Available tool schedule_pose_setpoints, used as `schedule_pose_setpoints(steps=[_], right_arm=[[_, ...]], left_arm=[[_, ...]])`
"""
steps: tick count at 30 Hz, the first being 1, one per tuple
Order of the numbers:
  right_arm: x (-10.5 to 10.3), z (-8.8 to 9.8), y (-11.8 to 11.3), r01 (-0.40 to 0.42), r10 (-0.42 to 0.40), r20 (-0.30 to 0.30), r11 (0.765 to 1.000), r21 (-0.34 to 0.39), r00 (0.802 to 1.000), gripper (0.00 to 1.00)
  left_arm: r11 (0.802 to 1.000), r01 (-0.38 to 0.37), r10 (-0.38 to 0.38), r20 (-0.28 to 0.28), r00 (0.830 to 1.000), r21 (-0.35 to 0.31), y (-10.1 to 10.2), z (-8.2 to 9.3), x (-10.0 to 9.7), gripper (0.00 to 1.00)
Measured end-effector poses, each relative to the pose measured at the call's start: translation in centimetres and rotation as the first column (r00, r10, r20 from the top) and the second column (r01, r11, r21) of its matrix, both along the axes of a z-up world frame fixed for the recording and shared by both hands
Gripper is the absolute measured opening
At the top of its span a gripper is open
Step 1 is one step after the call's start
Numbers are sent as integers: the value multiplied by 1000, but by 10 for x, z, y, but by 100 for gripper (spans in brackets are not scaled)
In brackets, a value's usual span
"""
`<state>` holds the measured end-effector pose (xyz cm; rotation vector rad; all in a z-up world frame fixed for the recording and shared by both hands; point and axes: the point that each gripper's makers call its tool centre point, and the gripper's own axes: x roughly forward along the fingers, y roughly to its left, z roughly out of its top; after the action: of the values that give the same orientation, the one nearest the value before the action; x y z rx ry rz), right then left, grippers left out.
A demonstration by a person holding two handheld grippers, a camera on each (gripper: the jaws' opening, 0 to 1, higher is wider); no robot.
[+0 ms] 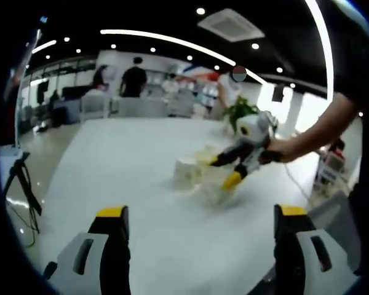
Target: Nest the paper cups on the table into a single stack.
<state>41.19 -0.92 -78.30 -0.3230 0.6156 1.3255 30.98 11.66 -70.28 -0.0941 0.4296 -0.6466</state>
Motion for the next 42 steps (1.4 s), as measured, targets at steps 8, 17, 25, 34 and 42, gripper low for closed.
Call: schedule_pose_setpoints(steps=[8, 17, 25, 34, 42], right_arm=[[-3, -1, 0, 0, 0, 9, 1000, -7, 1000, 47], [-3, 3, 1, 0, 0, 15, 1000, -4, 1000, 46], [-3, 15, 3, 13, -13, 25, 1000, 16, 1000, 46], [-7, 31, 2, 26, -28, 48, 998, 49, 998, 45], [-15, 45, -1, 42, -46, 56, 996, 84, 997, 44]], left_arm=[[1000, -2, 2, -15, 1000, 1, 2, -4, -6, 98], [1000, 0, 0, -6, 1000, -5, 2, -3, -5, 97], [1000, 5, -5, 2, 1000, -10, 1, 0, -4, 96], [1000, 22, -22, 14, 1000, -8, -4, 8, -6, 96], [999, 32, -31, 25, 999, -19, -8, 13, -8, 95]])
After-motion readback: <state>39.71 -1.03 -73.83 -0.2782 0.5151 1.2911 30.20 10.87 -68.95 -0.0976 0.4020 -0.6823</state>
